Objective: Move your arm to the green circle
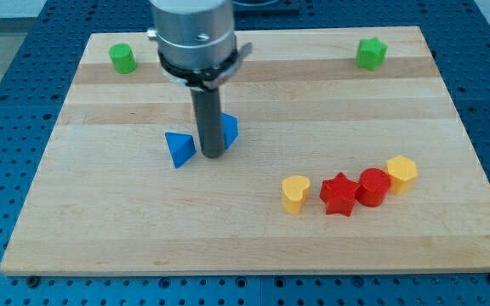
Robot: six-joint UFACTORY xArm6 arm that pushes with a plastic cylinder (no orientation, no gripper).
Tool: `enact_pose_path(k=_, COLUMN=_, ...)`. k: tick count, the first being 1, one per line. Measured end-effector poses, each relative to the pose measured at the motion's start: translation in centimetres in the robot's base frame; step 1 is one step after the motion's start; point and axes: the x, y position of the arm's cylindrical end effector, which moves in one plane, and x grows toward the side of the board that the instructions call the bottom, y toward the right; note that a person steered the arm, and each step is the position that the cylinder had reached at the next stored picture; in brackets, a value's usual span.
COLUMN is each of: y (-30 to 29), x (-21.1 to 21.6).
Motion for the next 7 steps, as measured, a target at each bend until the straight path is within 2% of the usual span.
enact_pose_path(k=1, y=-1.8, x=-3.4)
enact_pose_path(k=3, y=-2.1, x=-3.6)
enact_pose_path(k=4, y=-6.6, x=-7.2)
enact_pose_path(k=5, y=-9.1, x=-6.4)
enact_pose_path(k=6, y=-10.0, x=-0.5)
enact_pose_path(k=7, y=-8.2, x=-0.2)
